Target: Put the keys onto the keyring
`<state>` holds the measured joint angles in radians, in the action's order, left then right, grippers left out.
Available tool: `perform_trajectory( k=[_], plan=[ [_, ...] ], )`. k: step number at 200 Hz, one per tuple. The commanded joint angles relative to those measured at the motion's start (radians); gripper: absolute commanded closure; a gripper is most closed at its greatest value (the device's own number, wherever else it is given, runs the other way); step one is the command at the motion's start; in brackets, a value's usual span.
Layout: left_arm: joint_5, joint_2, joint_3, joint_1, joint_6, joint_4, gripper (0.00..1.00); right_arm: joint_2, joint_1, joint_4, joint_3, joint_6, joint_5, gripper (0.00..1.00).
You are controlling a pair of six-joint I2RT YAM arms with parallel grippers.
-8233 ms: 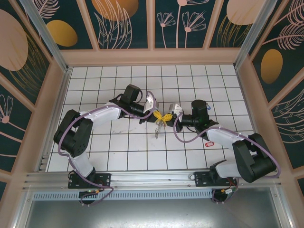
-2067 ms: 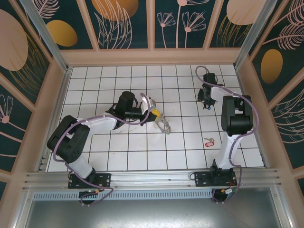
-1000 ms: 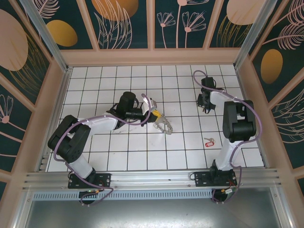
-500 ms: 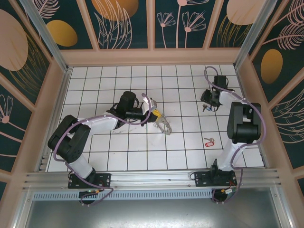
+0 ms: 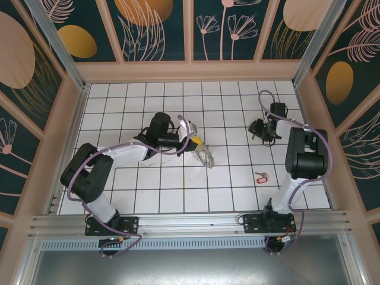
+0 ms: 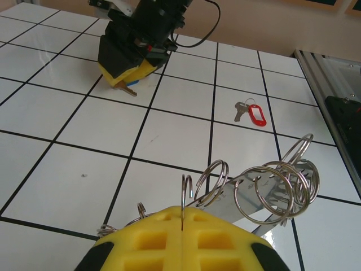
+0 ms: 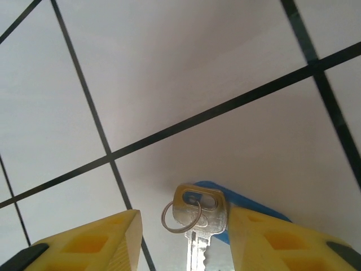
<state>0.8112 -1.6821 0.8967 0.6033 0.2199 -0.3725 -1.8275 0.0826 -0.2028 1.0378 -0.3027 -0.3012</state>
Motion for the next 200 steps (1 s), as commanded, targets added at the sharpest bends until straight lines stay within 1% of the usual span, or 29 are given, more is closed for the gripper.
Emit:
perform_trajectory(
  k=[1,27,68,98,111,122,132,158,176,200],
  plan=[
    [0.027,-0.003,0.033,0.007,0.024,-0.005,1.00,0.034,-0.004,0.027,-0.041,-0.036,-0.075,0.55],
    [0.028,-0.008,0.036,0.007,0.025,-0.004,1.00,0.057,-0.025,0.048,-0.074,-0.095,-0.107,0.55],
    [0.024,-0.005,0.038,0.007,0.026,0.001,1.00,0.125,-0.106,0.114,-0.143,-0.219,-0.120,0.54],
    [0.010,0.003,0.035,0.006,0.033,0.007,1.00,0.179,-0.148,0.161,-0.180,-0.274,-0.156,0.54],
    [0.006,0.005,0.036,0.007,0.037,0.011,1.00,0.205,-0.148,0.158,-0.179,-0.256,-0.132,0.54],
    [0.006,0.003,0.038,0.006,0.038,0.012,1.00,0.211,-0.143,0.141,-0.168,-0.224,-0.069,0.50],
    [0.007,0.000,0.041,0.006,0.038,0.010,1.00,0.193,-0.128,0.115,-0.144,-0.182,-0.030,0.50],
    [0.004,0.002,0.048,0.007,0.039,0.018,1.00,0.139,-0.088,0.108,-0.106,-0.104,-0.015,0.50],
    [0.004,-0.001,0.053,0.007,0.041,0.025,1.00,0.090,-0.060,0.115,-0.082,-0.088,-0.045,0.49],
    [0.000,0.002,0.052,0.007,0.033,0.024,1.00,0.039,-0.061,0.075,-0.038,-0.061,-0.041,0.51]
  ],
)
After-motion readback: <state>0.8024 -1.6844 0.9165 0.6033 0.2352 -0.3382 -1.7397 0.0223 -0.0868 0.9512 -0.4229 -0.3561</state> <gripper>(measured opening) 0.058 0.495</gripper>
